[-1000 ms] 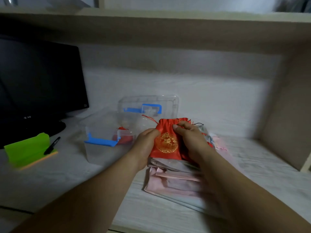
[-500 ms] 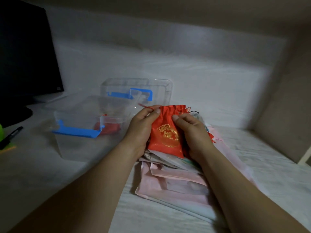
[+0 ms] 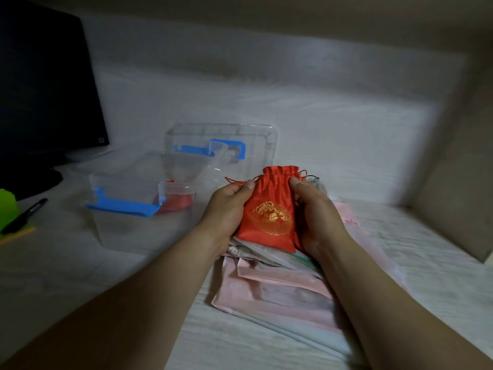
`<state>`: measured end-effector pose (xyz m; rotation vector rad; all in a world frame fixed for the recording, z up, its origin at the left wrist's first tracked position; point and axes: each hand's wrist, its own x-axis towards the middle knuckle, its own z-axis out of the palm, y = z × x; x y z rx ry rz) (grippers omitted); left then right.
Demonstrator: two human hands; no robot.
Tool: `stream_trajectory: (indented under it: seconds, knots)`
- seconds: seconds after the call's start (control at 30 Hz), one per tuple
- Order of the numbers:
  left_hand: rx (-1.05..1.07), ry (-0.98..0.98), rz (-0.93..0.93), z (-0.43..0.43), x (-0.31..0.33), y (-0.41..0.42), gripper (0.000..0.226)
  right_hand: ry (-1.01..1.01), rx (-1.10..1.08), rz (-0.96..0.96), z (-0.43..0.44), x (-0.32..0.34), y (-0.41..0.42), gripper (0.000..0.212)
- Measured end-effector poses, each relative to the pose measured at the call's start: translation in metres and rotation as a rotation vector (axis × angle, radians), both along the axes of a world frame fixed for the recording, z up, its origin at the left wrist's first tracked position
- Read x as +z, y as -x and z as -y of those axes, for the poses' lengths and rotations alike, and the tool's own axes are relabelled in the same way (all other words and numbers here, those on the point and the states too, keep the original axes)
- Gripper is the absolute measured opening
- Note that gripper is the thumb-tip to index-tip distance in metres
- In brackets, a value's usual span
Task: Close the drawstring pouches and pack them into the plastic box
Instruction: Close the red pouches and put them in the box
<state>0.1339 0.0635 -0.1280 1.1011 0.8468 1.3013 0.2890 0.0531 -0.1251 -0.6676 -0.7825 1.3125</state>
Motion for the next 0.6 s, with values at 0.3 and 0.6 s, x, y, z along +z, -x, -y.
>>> stream_trajectory:
  seconds: [0.3, 0.6]
  knots:
    - [0.045, -0.023, -0.015, -0.003, -0.004, 0.000, 0.028, -0.020, 0.029, -0.032, 0.006, 0.002, 0.004, 0.012]
    - [0.166, -0.021, 0.099, -0.015, -0.015, -0.004, 0.033, 0.051, -0.060, -0.077, 0.001, -0.003, -0.013, 0.014]
